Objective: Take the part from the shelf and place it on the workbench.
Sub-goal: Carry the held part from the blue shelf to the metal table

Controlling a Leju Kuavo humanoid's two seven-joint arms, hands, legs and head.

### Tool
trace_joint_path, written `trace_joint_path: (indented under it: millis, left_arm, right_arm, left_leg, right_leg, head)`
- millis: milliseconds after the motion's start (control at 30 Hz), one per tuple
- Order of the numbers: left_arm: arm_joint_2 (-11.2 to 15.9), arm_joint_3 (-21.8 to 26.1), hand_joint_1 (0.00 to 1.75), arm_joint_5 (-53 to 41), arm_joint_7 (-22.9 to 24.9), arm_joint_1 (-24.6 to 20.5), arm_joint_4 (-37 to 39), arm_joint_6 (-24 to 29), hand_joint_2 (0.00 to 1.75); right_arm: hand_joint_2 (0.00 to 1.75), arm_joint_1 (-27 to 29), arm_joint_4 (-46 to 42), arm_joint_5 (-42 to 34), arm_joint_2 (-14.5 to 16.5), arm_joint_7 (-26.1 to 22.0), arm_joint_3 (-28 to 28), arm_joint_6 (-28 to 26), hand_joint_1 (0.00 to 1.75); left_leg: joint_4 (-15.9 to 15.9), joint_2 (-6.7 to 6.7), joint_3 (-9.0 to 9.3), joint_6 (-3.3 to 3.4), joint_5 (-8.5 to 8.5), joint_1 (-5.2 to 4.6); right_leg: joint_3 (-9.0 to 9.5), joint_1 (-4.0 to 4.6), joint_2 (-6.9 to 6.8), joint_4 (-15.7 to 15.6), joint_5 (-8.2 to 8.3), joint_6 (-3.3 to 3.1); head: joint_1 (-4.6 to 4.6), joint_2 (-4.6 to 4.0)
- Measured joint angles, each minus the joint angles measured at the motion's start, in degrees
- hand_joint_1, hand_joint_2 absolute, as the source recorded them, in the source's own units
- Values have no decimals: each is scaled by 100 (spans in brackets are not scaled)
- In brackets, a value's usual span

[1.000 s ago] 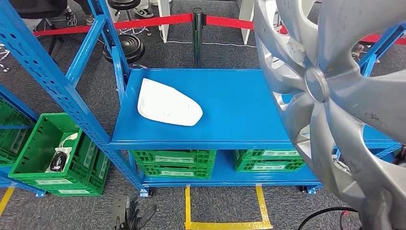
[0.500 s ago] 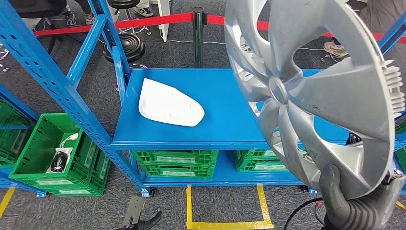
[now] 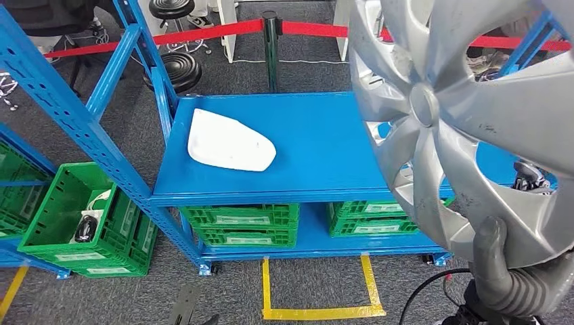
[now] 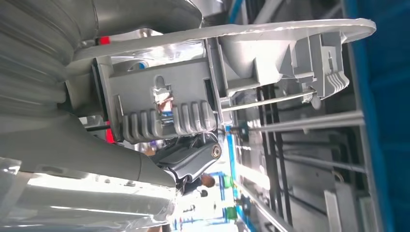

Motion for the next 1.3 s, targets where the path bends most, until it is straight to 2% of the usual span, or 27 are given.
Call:
trace_joint_path:
  millis: [67, 100, 133, 167, 200, 267, 333, 400, 467, 533, 600, 633, 667, 700, 733, 767, 833, 900, 967, 1000, 1100, 1133, 1167, 1200, 1233, 1267, 1300]
  left_arm:
    - [33, -44, 0, 8, 0, 15, 16, -8, 175]
    - [48, -67, 0, 9, 4, 20, 23, -8, 175]
    - [59, -88, 0, 10, 13, 26, 30, -8, 175]
    - [66, -104, 0, 10, 25, 29, 36, -9, 175]
    - [69, -118, 0, 9, 44, 28, 40, -10, 175]
    - [72, -143, 0, 8, 79, 11, 44, -15, 175]
    - [73, -182, 0, 6, 101, -14, 45, -21, 175]
    - [67, -232, 0, -9, 103, -29, 47, -39, 175]
    - [51, -288, 0, -41, 106, -60, 49, -45, 175]
    - [24, -352, 0, -32, 156, -108, 49, -31, 175]
    - [4, -390, 0, 45, 224, -126, 50, -43, 175]
    - [1, -396, 0, 84, 251, -126, 52, -56, 175]
    - [1, -403, 0, 114, 278, -124, 54, -67, 175]
    - [1, -413, 0, 139, 304, -123, 57, -70, 175]
    - [-2, -424, 0, 161, 329, -122, 59, -68, 175]
    - [-13, -433, 0, 181, 354, -122, 61, -66, 175]
    - [-43, -452, 0, 185, 397, -122, 62, -62, 175]
    - [-68, -501, 0, 141, 446, -116, 63, -58, 175]
    - [-80, -558, 0, 108, 487, -103, 66, -52, 175]
    - [-85, -576, 0, 102, 501, -97, 69, -50, 175]
    - [-91, -653, 0, 102, 548, -96, 79, -41, 175]
    - [-91, -685, 0, 102, 564, -97, 82, -37, 175]
    - [-89, -706, 0, 103, 578, -98, 85, -34, 175]
    - [-88, -717, 0, 103, 590, -100, 86, -32, 175]
    - [-89, -724, 0, 104, 600, -103, 86, -31, 175]
    - [-91, -730, 0, 104, 607, -111, 86, -30, 175]
    - [-92, -743, 0, 105, 610, -122, 85, -28, 175]
  right_arm:
    - [175, 5, -30, -10, -2, 0, -34, -19, 175]
    - [175, 9, -40, -16, -2, 0, -48, -25, 175]
    - [175, 14, -45, -25, -2, 0, -65, -30, 175]
    - [175, 17, -48, -36, -2, 1, -88, -34, 175]
    - [175, 18, -47, -49, -2, 2, -111, -38, 175]
    - [175, 13, -48, -83, -4, 5, -150, -45, 175]
    - [175, -6, -49, -133, -11, 21, -186, -48, 175]
    - [175, -31, -48, -190, -22, 59, -235, -48, 175]
    - [175, -48, -47, -204, -47, 147, -285, -53, 175]
    - [175, -59, -47, -211, -89, 296, -312, -74, 175]
    - [175, -48, -39, -228, -121, 425, -322, -110, 175]
    - [175, -32, -34, -217, -136, 463, -328, -128, 175]
    - [175, -18, -31, -200, -152, 490, -340, -145, 175]
    - [175, -7, -31, -185, -169, 519, -363, -156, 175]
    - [175, -4, -35, -177, -184, 556, -395, -164, 175]
    - [175, -5, -44, -178, -197, 602, -428, -168, 175]
    - [175, -2, -62, -171, -224, 692, -487, -173, 175]
    - [175, 9, -72, -129, -243, 737, -533, -175, 175]
    - [175, 26, -76, -82, -245, 745, -558, -176, 175]
    - [175, 38, -80, -69, -244, 746, -563, -176, 175]
    - [175, 86, -86, -66, -244, 782, -576, -176, 175]
    - [175, 92, -84, -75, -244, 799, -581, -175, 175]
    - [175, 92, -81, -87, -245, 809, -584, -174, 175]
    - [175, 87, -79, -97, -245, 815, -584, -173, 175]
    - [175, 82, -78, -103, -245, 820, -581, -172, 175]
    - [175, 77, -79, -106, -245, 824, -579, -170, 175]
    - [175, 73, -81, -103, -245, 831, -580, -169, 175]
  left_leg:
    - [622, -50, -196, -48, -495, 30]
    - [931, -52, -274, -69, -660, 39]
    - [1109, -49, -285, -88, -713, 47]
    - [1110, -44, -205, -104, -658, 55]
    - [908, -38, -23, -116, -521, 66]
    - [195, -29, 490, -128, -304, 85]
    - [-268, -39, 766, -93, -271, 82]
    - [-323, -53, 734, -8, -250, 62]
    - [-337, -53, 662, 118, -166, 59]
    - [-350, -53, 547, 231, -53, 57]
    - [-346, -58, 403, 280, 64, 24]
    - [-343, -58, 324, 291, 124, 1]
    - [-340, -58, 241, 299, 187, -24]
    - [-338, -59, 161, 304, 249, -52]
    - [-338, -60, 90, 305, 310, -76]
    - [-337, -62, 36, 300, 365, -98]
    - [-341, -53, -37, 268, 471, -116]
    - [-370, -35, -75, 211, 588, -97]
    - [-358, -27, -121, 146, 558, -71]
    - [-261, -28, -165, 111, 391, -64]
    - [580, -35, -349, -2, -464, -2]
    - [877, -35, -368, -33, -591, 21]
    - [1056, -34, -330, -62, -562, 41]
    - [1082, -33, -221, -90, -424, 59]
    - [936, -30, -20, -118, -255, 80]
    - [648, -27, 251, -146, -184, 106]
    - [287, -26, 548, -159, -217, 117]
  right_leg:
    - [-112, -1, -24, 0, 93, -40]
    - [-183, -1, -30, 15, 134, -40]
    - [-254, -3, -36, 35, 171, -34]
    - [-325, -9, -38, 61, 204, -20]
    - [-389, -18, -39, 92, 231, 0]
    - [-501, -26, -39, 172, 270, 52]
    - [-571, -17, -38, 230, 318, 122]
    - [-595, -18, -38, 227, 389, 200]
    - [-640, -38, -32, 300, 287, 263]
    - [-769, -50, -18, 745, -173, 301]
    - [-909, -49, -8, 1445, -664, 311]
    - [-917, -45, -6, 1685, -758, 302]
    - [-851, -35, -4, 1754, -732, 277]
    - [-700, -16, -2, 1627, -608, 236]
    - [-457, 18, 2, 1304, -448, 171]
    - [-169, 65, 5, 875, -345, 90]
    - [285, 137, 5, 126, -304, -26]
    - [372, 173, 9, -130, -293, -59]
    - [305, 164, -6, -198, -143, -79]
    - [259, 148, -18, -232, -59, -95]
    - [8, 121, -38, -215, 140, -114]
    - [-101, 114, -41, -186, 202, -103]
    - [-219, 102, -44, -147, 261, -85]
    - [-342, 84, -46, -98, 314, -61]
    - [-465, 65, -46, -36, 359, -30]
    - [-575, 48, -47, 37, 393, 3]
    - [-668, 46, -47, 118, 418, 38]
  head:
    - [-16, 0]
    - [-19, 0]
    - [-21, 0]
    - [-22, 0]
    - [-25, 0]
    - [-32, 0]
    - [-40, 0]
    - [-37, 0]
    - [-26, 0]
    - [-2, 0]
    - [22, 0]
    - [29, 0]
    - [32, 0]
    - [34, 0]
    - [35, 0]
    - [35, 0]
    - [31, 0]
    - [28, 0]
    - [30, 0]
    - [25, 0]
    - [7, 0]
    - [5, 0]
    - [5, 0]
    - [4, 0]
    - [3, 0]
    - [-3, 0]
    - [-19, 0]
